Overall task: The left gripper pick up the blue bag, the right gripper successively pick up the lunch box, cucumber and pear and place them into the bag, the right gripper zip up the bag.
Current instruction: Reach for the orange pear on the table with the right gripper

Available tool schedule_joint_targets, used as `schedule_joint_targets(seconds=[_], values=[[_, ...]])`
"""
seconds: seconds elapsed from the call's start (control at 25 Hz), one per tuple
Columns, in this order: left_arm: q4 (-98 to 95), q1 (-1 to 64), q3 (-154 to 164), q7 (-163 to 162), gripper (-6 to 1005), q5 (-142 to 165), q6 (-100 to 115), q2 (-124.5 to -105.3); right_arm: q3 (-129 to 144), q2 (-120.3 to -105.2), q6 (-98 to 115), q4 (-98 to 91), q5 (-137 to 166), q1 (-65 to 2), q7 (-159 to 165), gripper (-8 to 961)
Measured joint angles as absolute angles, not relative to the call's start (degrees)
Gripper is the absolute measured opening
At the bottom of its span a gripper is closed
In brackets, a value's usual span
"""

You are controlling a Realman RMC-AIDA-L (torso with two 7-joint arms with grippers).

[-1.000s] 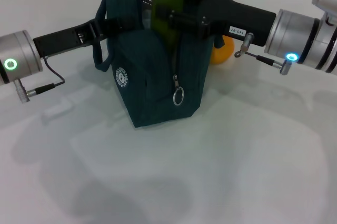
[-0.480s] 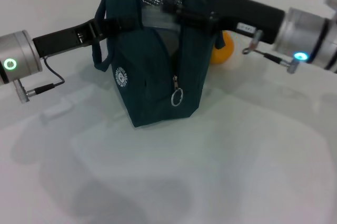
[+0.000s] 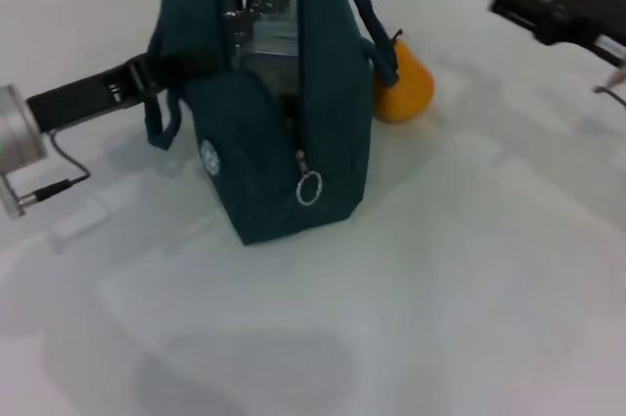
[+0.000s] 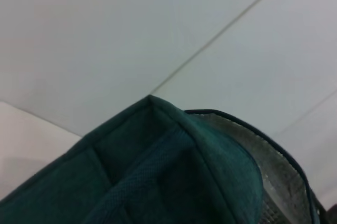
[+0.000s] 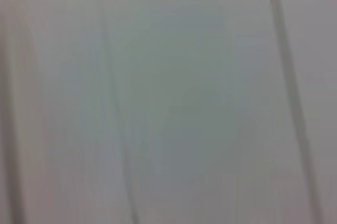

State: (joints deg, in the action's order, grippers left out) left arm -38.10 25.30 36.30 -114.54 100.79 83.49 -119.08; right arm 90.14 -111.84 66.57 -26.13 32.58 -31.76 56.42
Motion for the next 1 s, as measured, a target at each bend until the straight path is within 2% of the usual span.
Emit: schedule_joint_targets(seconds=[0.2,0.36,0.76,1.0], values=[[-38.3,22.1,36.3,-113.8,35,97.0,83.5,-118.28,85.2,-112.57,65.8,-25.6,32.6,-27.6,56.1,739],[-38.6,20.7,36.3,-113.6,35,95.4,83.5,-117.76,84.5,-112.87,65.0,-24.7,34.1,-27.1,56.1,739],[-38.6,20.8,36.8,-113.6,35,95.5,84.0,-117.95,85.2,-115.88,57.1,-24.6,40.7,-33.3,52.8,724],[-38.5,20.9,36.8,-113.6,36,95.6,84.2,-118.09,88.9,-116.15,52.4,-23.0,40.9,-37.8,52.7,722]])
